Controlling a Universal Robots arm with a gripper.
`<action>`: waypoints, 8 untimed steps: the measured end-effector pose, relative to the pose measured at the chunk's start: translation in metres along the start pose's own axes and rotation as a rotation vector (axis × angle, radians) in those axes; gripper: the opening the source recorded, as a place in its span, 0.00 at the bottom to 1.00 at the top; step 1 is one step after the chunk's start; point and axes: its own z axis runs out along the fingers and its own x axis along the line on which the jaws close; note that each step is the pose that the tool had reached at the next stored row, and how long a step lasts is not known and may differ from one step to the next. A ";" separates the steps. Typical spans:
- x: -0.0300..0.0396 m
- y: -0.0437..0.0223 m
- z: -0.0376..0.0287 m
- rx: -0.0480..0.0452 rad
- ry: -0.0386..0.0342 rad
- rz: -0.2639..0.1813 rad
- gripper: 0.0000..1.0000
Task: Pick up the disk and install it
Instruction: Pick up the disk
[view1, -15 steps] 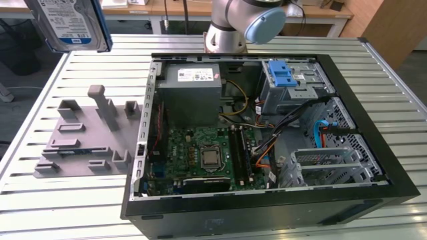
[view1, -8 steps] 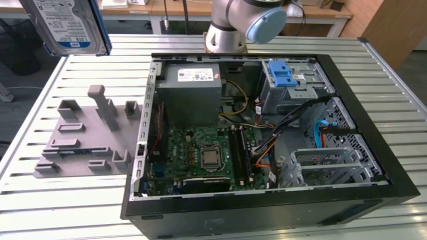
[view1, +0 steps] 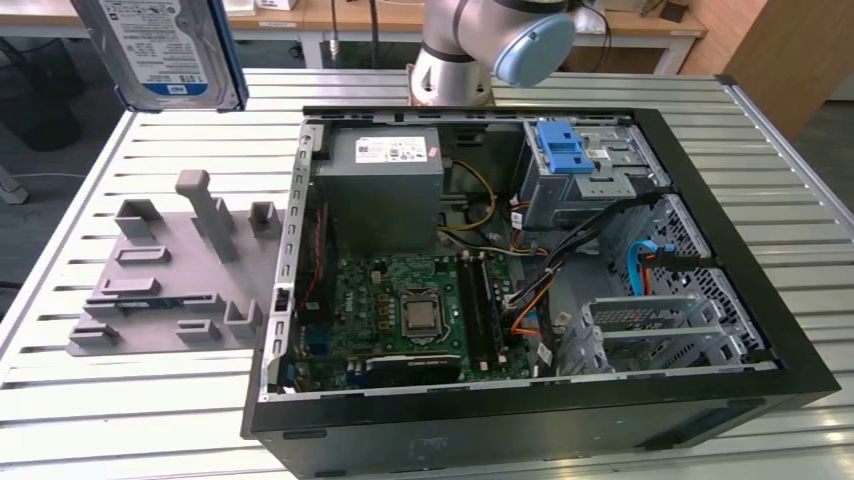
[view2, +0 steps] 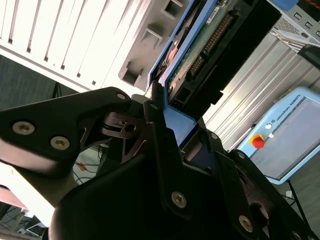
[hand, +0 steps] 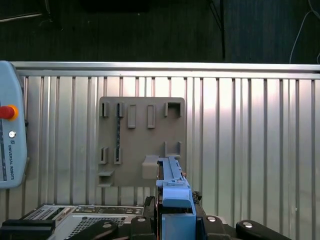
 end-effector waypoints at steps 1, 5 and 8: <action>0.0000 -0.0025 0.0000 0.0000 0.0001 0.000 0.36; 0.0000 -0.0118 -0.0001 0.0000 0.0000 0.000 0.36; 0.0000 -0.0149 0.0000 0.0000 0.0000 0.000 0.36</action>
